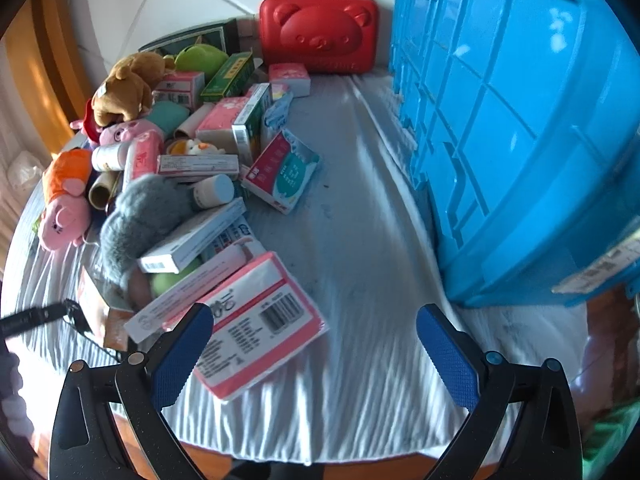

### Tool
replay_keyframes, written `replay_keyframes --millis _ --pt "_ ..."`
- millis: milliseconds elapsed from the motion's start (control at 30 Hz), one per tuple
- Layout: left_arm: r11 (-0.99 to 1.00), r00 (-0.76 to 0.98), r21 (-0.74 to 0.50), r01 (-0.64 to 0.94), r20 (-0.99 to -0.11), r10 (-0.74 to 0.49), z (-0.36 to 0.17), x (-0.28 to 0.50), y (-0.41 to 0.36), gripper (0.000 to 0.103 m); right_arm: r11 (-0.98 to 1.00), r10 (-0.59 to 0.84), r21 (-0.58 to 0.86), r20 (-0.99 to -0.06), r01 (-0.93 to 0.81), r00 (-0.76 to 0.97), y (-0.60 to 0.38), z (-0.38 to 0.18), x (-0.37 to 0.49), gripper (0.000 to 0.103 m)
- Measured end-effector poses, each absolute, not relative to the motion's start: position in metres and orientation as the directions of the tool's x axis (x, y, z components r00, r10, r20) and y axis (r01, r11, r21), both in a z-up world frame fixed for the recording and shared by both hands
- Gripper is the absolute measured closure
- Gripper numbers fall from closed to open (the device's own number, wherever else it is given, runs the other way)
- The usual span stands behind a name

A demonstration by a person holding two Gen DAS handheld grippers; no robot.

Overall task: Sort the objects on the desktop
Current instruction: 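Reach the left tool toward the black roll while the right tool reaches the white-orange box, then grasp the black wrapped roll with the left tool while the right tool grasps the white-orange box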

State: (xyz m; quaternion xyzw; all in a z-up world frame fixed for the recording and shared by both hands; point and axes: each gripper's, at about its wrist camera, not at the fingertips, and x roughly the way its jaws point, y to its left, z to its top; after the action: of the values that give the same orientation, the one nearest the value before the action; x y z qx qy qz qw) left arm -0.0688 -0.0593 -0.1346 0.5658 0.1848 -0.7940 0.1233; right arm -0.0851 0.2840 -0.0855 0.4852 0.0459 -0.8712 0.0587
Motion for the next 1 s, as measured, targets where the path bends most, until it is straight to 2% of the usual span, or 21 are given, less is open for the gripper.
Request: replay_keyframes --millis 200,333,600,767,833,900,1000 --pt "-0.875 -0.288 -0.136 0.465 -0.958 -0.004 -0.151 -0.062 -0.056 0.015 -0.975 -0.120 0.013 -0.869 0.221 -0.480 0.286 -0.099 -0.101 0.000" --pt "-0.843 -0.246 -0.080 0.532 -0.967 -0.063 -0.167 -0.051 -0.063 0.015 -0.962 -0.162 0.038 -0.876 0.269 -0.455 0.284 -0.107 -0.112 0.000" --pt "-0.760 -0.321 -0.166 0.628 -0.945 -0.059 -0.191 -0.071 -0.061 0.015 -0.931 -0.201 0.036 -0.882 0.364 -0.427 0.276 -0.115 -0.129 0.000" --pt "-0.774 -0.293 -0.120 0.622 -0.952 -0.089 -0.199 -0.085 -0.052 0.015 -0.925 -0.201 0.030 -0.884 0.378 -0.423 0.276 -0.115 -0.137 0.000" --pt "-0.799 -0.284 -0.108 0.592 -0.955 -0.081 -0.198 -0.089 -0.052 0.025 -0.923 -0.207 0.033 -0.881 0.383 -0.425 0.275 -0.114 -0.136 0.000" --pt "-0.826 -0.290 -0.091 0.556 -0.953 -0.091 -0.194 -0.092 -0.051 0.046 -0.923 -0.212 0.038 -0.880 0.382 -0.426 0.273 -0.113 -0.136 0.000" --pt "-0.851 -0.298 -0.040 0.523 -0.944 -0.139 -0.189 -0.097 -0.060 0.058 -0.927 -0.218 0.049 -0.877 0.372 -0.428 0.267 -0.112 -0.137 0.000"
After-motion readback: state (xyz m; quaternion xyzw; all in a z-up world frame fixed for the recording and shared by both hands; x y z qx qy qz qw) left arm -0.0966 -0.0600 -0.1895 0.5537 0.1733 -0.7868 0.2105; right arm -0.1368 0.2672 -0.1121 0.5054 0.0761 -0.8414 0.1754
